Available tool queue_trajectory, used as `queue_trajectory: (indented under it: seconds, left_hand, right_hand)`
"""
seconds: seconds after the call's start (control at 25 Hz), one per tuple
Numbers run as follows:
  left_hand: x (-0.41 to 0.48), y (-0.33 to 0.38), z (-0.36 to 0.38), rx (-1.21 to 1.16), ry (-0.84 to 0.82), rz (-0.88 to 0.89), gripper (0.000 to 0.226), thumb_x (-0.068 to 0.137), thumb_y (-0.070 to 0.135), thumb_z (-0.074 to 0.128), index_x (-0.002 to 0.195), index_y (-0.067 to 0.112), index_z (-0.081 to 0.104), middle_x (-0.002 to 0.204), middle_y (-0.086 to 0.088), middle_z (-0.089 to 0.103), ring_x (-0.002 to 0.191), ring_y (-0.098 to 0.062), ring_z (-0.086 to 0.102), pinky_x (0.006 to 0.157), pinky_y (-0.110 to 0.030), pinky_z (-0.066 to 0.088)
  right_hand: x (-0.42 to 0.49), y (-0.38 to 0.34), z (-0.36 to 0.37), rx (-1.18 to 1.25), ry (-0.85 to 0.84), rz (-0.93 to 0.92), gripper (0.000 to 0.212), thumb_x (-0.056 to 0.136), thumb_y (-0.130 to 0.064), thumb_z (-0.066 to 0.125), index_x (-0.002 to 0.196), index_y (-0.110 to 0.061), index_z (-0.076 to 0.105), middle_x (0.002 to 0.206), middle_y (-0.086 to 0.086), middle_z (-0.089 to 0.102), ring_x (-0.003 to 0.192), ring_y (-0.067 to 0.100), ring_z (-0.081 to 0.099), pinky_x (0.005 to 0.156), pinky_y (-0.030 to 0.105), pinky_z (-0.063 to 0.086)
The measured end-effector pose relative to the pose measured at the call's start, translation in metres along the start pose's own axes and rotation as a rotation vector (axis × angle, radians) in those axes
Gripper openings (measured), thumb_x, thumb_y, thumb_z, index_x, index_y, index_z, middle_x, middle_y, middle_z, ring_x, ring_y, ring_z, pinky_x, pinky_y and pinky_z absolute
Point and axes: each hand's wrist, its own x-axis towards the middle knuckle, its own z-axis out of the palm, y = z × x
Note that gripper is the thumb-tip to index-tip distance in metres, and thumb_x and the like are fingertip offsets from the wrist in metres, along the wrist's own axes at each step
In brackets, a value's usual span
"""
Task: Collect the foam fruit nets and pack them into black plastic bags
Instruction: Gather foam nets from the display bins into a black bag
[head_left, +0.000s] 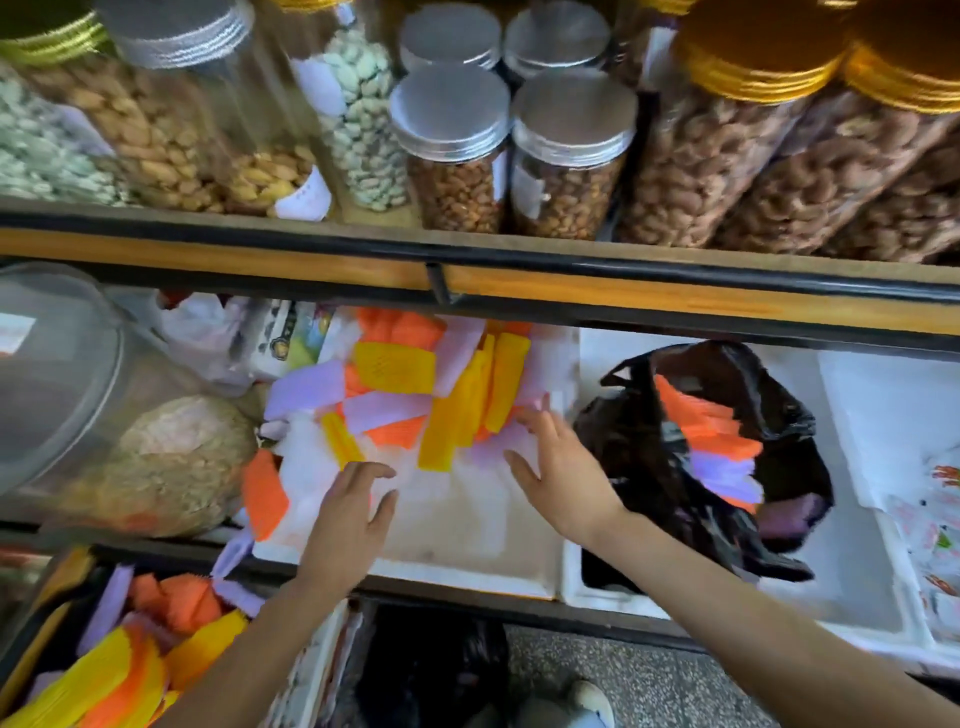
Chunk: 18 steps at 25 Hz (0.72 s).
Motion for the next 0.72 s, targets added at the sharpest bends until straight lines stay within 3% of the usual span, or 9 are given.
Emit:
queue_trajectory:
  seconds: [0.12, 0.24, 0.36, 0.44, 0.52, 0.6, 0.72]
  left_hand:
    - [0.02, -0.049, -0.013, 0.001, 0.029, -0.181, 0.025, 0.087, 0.004, 0.063, 0.112, 0.005, 0.06, 0.111, -0.014, 0.058, 0.104, -0.034, 0.055, 0.083, -0.032, 0.038]
    - [0.046, -0.078, -0.012, -0.07, -0.064, -0.325, 0.044, 0.09, 0.022, 0.061, 0.129, 0.006, 0.049, 0.127, -0.012, 0.051, 0.119, -0.029, 0.048, 0.096, -0.039, 0.04]
    - [0.067, -0.092, -0.002, -0.253, -0.137, -0.523, 0.059, 0.086, 0.038, 0.065, 0.131, 0.007, 0.045, 0.127, -0.01, 0.05, 0.119, -0.026, 0.047, 0.096, -0.039, 0.039]
    - [0.078, -0.094, 0.007, -0.355, -0.099, -0.554, 0.051, 0.076, 0.048, 0.069, 0.107, 0.011, 0.056, 0.114, -0.01, 0.057, 0.107, -0.026, 0.054, 0.091, -0.041, 0.042]
    - [0.083, -0.095, 0.014, -0.363, -0.052, -0.551, 0.029, 0.078, 0.036, 0.072, 0.083, 0.015, 0.053, 0.091, -0.009, 0.06, 0.091, -0.026, 0.057, 0.079, -0.039, 0.044]
    - [0.087, -0.093, 0.017, -0.283, -0.013, -0.563, 0.018, 0.085, 0.015, 0.066, 0.082, 0.013, 0.048, 0.08, -0.006, 0.055, 0.085, -0.027, 0.056, 0.068, -0.031, 0.036]
    - [0.084, -0.086, 0.011, -0.204, 0.045, -0.493, 0.006, 0.09, 0.011, 0.055, 0.093, 0.009, 0.051, 0.08, -0.007, 0.056, 0.076, -0.023, 0.058, 0.057, -0.028, 0.032]
  right_hand:
    - [0.032, 0.004, 0.064, 0.098, -0.149, 0.283, 0.052, 0.095, -0.025, 0.053, 0.136, -0.001, 0.033, 0.137, 0.016, 0.041, 0.129, 0.03, 0.039, 0.098, 0.028, 0.029]
    - [0.068, 0.003, 0.109, 0.287, -0.1, 0.593, 0.064, 0.09, -0.026, 0.061, 0.135, 0.007, 0.03, 0.134, 0.022, 0.043, 0.127, 0.033, 0.042, 0.095, 0.028, 0.029]
    - [0.094, 0.004, 0.136, 0.372, -0.001, 0.757, 0.068, 0.086, -0.024, 0.067, 0.131, 0.011, 0.03, 0.13, 0.025, 0.045, 0.123, 0.036, 0.046, 0.092, 0.035, 0.035]
    - [0.104, 0.006, 0.145, 0.37, 0.039, 0.816, 0.07, 0.083, -0.021, 0.07, 0.13, 0.012, 0.03, 0.13, 0.026, 0.046, 0.122, 0.037, 0.046, 0.094, 0.039, 0.036]
    - [0.109, 0.007, 0.148, 0.338, 0.032, 0.851, 0.064, 0.082, -0.019, 0.071, 0.127, 0.01, 0.036, 0.126, 0.024, 0.052, 0.119, 0.037, 0.05, 0.09, 0.038, 0.038]
    - [0.11, 0.008, 0.144, 0.322, -0.013, 0.849, 0.055, 0.083, -0.018, 0.068, 0.125, 0.006, 0.043, 0.122, 0.021, 0.058, 0.115, 0.036, 0.053, 0.086, 0.037, 0.04]
    - [0.096, 0.0, 0.128, 0.279, -0.062, 0.796, 0.05, 0.086, -0.017, 0.063, 0.128, 0.002, 0.042, 0.122, 0.021, 0.058, 0.114, 0.036, 0.053, 0.083, 0.035, 0.039]
